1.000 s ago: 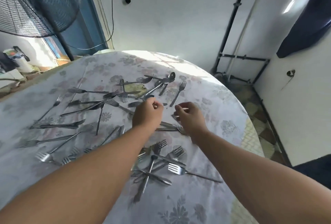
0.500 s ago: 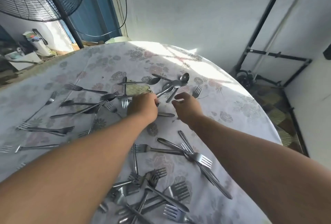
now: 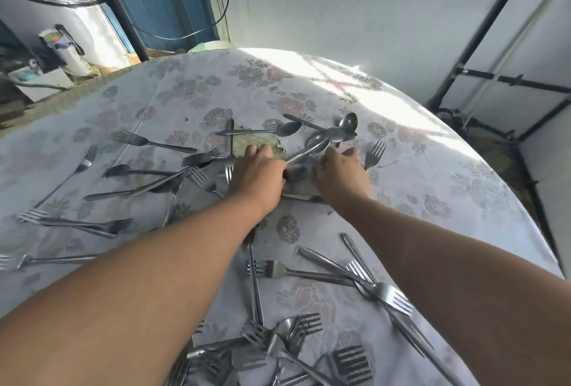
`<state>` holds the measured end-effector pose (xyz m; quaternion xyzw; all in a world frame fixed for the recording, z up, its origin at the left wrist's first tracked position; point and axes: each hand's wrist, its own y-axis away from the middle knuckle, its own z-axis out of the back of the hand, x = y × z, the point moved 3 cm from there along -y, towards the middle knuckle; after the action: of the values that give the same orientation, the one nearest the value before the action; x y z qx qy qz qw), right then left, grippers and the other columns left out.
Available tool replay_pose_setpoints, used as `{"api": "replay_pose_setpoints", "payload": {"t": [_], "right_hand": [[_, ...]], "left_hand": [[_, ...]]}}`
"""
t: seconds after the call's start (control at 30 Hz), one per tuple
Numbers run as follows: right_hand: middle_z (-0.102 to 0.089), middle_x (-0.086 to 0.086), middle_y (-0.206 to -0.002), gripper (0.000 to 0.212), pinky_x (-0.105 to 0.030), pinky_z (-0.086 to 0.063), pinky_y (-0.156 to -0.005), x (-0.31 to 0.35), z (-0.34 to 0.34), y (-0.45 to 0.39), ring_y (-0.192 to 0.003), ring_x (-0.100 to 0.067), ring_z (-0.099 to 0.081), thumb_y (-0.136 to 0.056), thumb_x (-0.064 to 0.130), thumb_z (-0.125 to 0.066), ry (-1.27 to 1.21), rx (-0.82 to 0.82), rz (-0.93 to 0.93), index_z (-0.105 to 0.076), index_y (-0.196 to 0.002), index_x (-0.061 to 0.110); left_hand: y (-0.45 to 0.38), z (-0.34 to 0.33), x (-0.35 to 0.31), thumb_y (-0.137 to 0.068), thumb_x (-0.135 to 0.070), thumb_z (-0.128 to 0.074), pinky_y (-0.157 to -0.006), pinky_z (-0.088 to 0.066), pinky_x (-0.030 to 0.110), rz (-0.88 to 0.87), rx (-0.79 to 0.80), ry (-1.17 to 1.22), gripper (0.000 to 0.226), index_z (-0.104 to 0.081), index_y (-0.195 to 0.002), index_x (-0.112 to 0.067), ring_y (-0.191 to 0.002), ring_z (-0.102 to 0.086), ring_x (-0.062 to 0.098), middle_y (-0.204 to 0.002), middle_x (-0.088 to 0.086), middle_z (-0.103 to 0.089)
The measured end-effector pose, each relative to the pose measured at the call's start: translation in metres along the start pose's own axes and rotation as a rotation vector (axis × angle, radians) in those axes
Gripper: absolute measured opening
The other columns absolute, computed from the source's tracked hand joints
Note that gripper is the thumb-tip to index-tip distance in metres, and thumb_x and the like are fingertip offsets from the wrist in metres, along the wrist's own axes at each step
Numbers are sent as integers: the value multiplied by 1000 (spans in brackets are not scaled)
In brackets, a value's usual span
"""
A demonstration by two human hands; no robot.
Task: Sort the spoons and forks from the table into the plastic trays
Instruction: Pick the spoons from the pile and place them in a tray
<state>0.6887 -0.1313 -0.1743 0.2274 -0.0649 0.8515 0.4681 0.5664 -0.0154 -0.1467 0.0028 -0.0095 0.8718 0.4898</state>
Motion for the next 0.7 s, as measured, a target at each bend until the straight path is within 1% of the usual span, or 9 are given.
{"api": "replay_pose_setpoints", "payload": {"t": [0.17,0.3,0.37,0.43,0.5,0.53,0.6,0.67,0.7], "right_hand": [[-55,-21,-119,33,-43,-48,-77,2,7,-7,-98,-40,-61,-100,15,-52,-89,-52,-78,-39,-129,9],[-58,-9,-101,37,-54,-60,-79,-1,12,-9,-92,-34,-61,-93,14,-58,-271,-25,-247,-41,-125,7],[-58,-5,-91,28,-49,-61,-70,-3,13,-8,-86,-34,-65,-91,19,-61,-290,12,-293,-52,-113,6],[-62,-7,-86,17,-33,-52,-56,-2,14,-7,-76,-30,-65,-93,23,-58,-243,40,-269,-59,-92,7],[-65,-10,-89,19,-27,-43,-53,-3,12,-8,-70,-24,-60,-95,24,-59,-189,71,-232,-60,-86,7],[-66,-11,-93,18,-28,-45,-55,-3,11,-8,-70,-24,-60,-94,24,-61,-172,87,-223,-63,-89,7],[-66,-15,-106,24,-39,-58,-66,-2,9,-7,-82,-31,-65,-93,25,-61,-172,98,-220,-65,-104,4],[-54,-19,-126,41,-50,-60,-82,-2,9,-6,-100,-38,-63,-97,28,-59,-200,86,-234,-53,-127,2],[-48,-21,-132,47,-50,-58,-85,-2,12,-6,-106,-40,-61,-100,32,-56,-215,69,-238,-45,-136,2]], "left_hand": [[-7,1,-3,-96,-44,-66,-89,-45,41,35,-10,4,34,-72,-118,-19,-113,-46,31,-121,8,-56],[-6,-4,-1,-97,-47,-64,-90,-44,41,74,-10,33,36,-67,-116,-16,-115,-50,32,-121,11,-60],[-7,-9,0,-97,-48,-64,-94,-43,42,120,17,88,39,-63,-118,-15,-118,-50,33,-124,12,-60],[-12,-16,2,-96,-52,-63,-97,-42,44,201,96,158,44,-62,-121,-16,-123,-47,35,-128,13,-58],[-19,-23,3,-96,-55,-60,-97,-39,46,263,194,208,44,-64,-121,-19,-125,-45,38,-129,13,-57],[-21,-26,3,-96,-54,-60,-98,-38,46,274,224,219,41,-66,-121,-22,-126,-44,38,-130,13,-57],[-19,-26,2,-98,-51,-58,-101,-35,47,256,246,225,35,-66,-119,-25,-128,-41,39,-132,13,-55],[-15,-19,-2,-102,-46,-53,-97,-35,45,196,187,258,27,-62,-114,-23,-123,-44,37,-126,10,-55],[-13,-12,-4,-105,-42,-50,-88,-38,41,170,118,307,24,-58,-112,-20,-116,-49,35,-118,9,-58]]}}
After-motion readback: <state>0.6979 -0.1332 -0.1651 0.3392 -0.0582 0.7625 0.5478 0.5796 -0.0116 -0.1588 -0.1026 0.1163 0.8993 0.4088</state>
